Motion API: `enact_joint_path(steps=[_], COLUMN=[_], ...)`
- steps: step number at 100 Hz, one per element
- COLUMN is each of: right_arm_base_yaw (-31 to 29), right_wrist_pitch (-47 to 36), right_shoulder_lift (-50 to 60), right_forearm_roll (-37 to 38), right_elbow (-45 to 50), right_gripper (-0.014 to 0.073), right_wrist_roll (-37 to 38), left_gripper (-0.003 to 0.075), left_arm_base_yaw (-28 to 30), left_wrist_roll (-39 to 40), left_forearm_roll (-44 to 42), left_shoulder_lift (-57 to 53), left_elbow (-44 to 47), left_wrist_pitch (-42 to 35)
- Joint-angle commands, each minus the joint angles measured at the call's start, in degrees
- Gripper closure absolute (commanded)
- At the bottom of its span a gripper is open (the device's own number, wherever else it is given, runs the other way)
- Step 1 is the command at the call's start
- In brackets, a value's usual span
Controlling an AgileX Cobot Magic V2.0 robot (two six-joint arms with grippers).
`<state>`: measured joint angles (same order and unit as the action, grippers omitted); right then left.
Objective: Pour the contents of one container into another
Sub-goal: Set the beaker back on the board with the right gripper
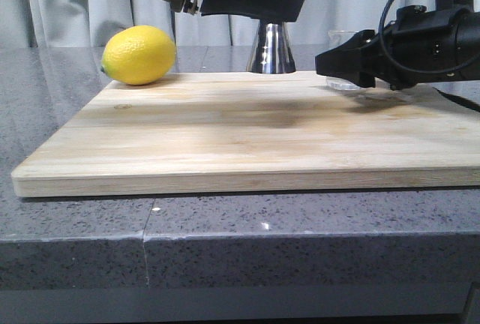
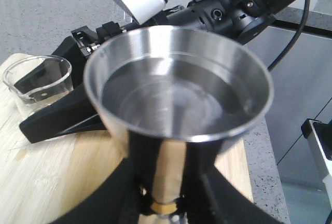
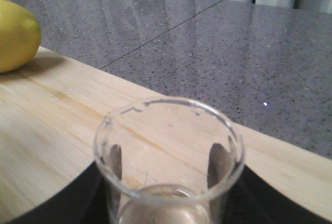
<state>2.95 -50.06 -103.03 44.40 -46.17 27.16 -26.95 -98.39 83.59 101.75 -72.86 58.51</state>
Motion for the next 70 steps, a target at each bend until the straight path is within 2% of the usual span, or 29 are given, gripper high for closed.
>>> enact_joint_path(steps=[1,11,18,37,49,60,70], right_arm_base_yaw=[-0.24,-0.24,-0.24,-0.24,-0.24,-0.24,-0.24], right_wrist_pitch=[-2.32,-2.32,-2.32,-3.23,-3.95,-5.13,-8.52], right_shoulder_lift=[1.09,0.79,0.79,0.79,0.79,0.79,0.90], right_forearm_roll=[-0.62,-0.62,-0.62,-1.68,-3.59,-3.90,-4.18], right_elbow=[-0.96,-0.96,-0.96,-0.96,-0.96,-0.96,-0.96], right_gripper=[0.0374,0.0368,0.0326,0.0067,-0.0049,-0.0060,-0.0060], right_wrist_roll=[-0.57,-0.57,-0.57,-0.57,-0.70,-4.85,-5.36], left_gripper=[0.0596,0.0596,0.0596,0.0596,0.0596,0.0596,0.0596], left_arm_base_yaw=[-0.22,-0.22,-0.22,-0.22,-0.22,-0.22,-0.22], left_wrist_roll=[-0.23,-0.23,-0.23,-0.23,-0.23,-0.23,-0.23], left_forearm_roll=[4.36,4.36,4.36,4.36,4.36,4.36,4.36], left_shoulder_lift=[-2.34,-2.34,-2.34,-2.34,-2.34,-2.34,-2.34], left_elbow=[-2.01,-2.01,-2.01,-2.01,-2.01,-2.01,-2.01], left_wrist_pitch=[2.11,2.11,2.11,2.11,2.11,2.21,2.21])
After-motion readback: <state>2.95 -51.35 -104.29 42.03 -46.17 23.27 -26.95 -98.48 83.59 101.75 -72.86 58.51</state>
